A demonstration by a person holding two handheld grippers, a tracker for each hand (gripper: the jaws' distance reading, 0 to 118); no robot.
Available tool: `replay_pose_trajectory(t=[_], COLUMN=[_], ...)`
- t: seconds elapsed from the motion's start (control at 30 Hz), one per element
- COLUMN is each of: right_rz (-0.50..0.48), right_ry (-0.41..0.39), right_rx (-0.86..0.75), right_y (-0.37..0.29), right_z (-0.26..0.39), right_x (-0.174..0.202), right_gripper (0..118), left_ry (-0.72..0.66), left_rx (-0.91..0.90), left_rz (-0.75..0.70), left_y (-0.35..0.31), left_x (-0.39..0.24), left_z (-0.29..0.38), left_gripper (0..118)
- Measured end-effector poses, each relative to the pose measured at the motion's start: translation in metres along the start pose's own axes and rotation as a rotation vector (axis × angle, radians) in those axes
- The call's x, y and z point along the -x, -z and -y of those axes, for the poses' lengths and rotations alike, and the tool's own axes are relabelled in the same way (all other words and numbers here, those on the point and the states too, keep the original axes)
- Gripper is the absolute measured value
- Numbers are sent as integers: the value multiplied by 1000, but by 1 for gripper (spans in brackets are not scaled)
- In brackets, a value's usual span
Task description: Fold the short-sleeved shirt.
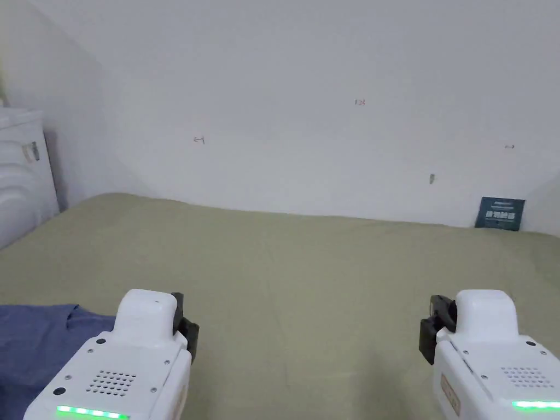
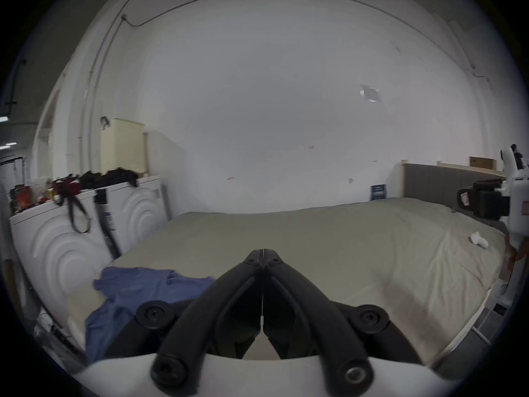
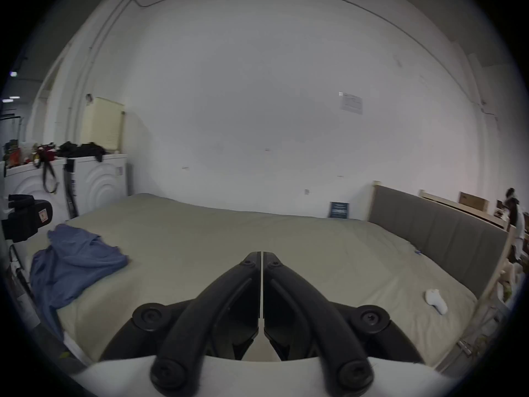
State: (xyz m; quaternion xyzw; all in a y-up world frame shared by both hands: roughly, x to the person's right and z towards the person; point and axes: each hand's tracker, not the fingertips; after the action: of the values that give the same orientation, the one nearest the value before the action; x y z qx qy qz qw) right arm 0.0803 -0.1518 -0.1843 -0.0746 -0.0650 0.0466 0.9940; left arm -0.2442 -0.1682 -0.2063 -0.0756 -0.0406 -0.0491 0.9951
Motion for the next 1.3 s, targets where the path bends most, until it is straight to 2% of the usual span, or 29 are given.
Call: replay_pose_trajectory(t=[0.13,0.27,0.37,0.47,0.5,0.7,0.87,0.97,1.03,1.07,1.1,1.13,1.17,1.2,1.3], right_rz=[-172,-380,-526,-603,-620,-633,-586,-540,-508,-490,-479,-466,-448,-428,-396], right_ry=[-22,-27,-16,-35,-41,-63,-82,-95,-96,-100,-106,-108,-115,-126,-141], right_rx=[16,94,124,124,123,129,135,158,172,177,181,182,185,192,212], right_y=[10,19,14,6,5,8,15,25,34,39,44,50,54,58,72], right_z=[-6,-4,-2,-3,-3,-1,5,9,11,12,13,15,16,17,20], right_x=[61,142,199,235,241,241,214,195,179,172,165,156,149,143,127], right_gripper=[5,5,5,5,5,5,5,5,5,5,5,5,5,5,6], left_ry=[-52,-95,-147,-162,-161,-159,-172,-157,-150,-125,-132,-116,-101,-104,-72], left_rx=[59,110,121,120,120,165,292,435,500,557,601,633,670,651,763], left_rz=[-155,-358,-445,-541,-524,-549,-363,-224,-141,-101,-60,-54,-39,-44,-50], left_y=[-22,-56,-85,-109,-115,-125,-69,-6,42,67,90,113,135,153,209], left_x=[58,111,141,157,158,170,169,175,182,186,191,194,197,200,208], left_z=[9,14,17,18,18,25,32,33,32,31,31,36,42,47,75], left_gripper=[0,0,0,0,0,0,0,0,4,11,41,81,112,118,118])
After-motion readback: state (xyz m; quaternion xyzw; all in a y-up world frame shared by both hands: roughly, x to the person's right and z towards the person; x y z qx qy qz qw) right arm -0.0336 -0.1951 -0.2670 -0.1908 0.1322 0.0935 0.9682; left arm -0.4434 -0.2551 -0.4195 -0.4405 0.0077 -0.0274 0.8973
